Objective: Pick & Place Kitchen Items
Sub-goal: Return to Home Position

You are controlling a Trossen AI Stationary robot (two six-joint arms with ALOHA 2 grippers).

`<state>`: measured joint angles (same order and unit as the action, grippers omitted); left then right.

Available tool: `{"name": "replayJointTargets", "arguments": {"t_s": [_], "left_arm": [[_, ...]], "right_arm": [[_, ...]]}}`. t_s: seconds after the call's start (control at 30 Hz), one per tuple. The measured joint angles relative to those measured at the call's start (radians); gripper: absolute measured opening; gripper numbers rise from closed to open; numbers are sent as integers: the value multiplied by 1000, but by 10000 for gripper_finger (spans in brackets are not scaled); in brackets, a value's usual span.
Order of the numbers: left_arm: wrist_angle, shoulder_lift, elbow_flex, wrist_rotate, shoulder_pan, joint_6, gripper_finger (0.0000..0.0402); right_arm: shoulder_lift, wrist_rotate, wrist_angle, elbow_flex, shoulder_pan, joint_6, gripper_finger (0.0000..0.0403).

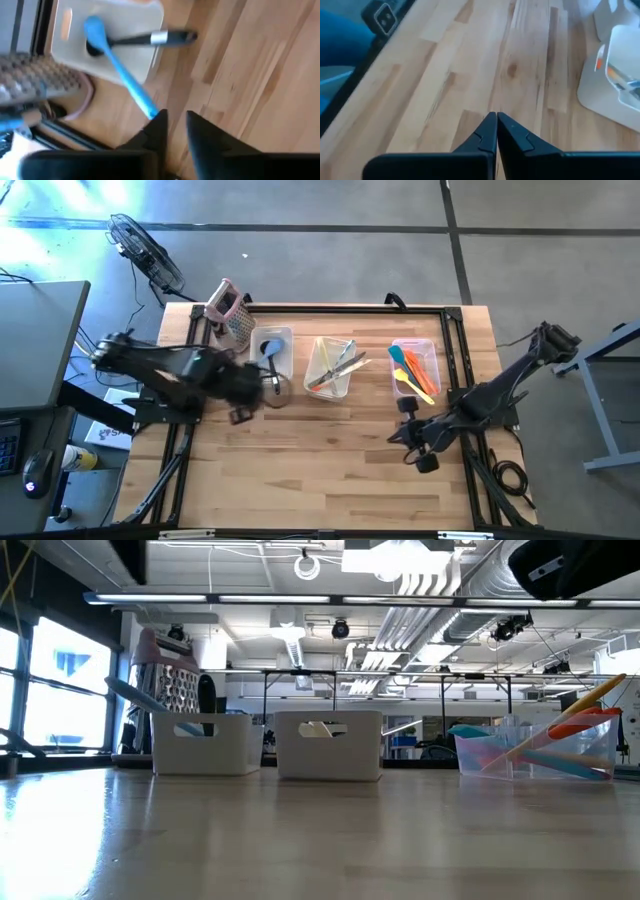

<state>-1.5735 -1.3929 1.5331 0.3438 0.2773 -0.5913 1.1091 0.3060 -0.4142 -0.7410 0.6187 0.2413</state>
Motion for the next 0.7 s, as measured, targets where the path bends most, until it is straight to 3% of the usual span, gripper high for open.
{"name": "replayJointTargets", "arguments": {"t_s": [0.13,0.3,0.5,0.7], "left_arm": [[29,175,-208,21,65,-130,9],[325,449,-513,33,149,-215,6],[879,720,-841,32,213,-40,2],[1234,828,-1057,-4,214,143,1]], "right_arm": [[-107,-5,3,41,0,-37,3],[-283,-107,245,235,-26,-74,3],[-437,-188,624,501,-88,-80,3],[-476,-220,792,631,-153,-51,3]]}}
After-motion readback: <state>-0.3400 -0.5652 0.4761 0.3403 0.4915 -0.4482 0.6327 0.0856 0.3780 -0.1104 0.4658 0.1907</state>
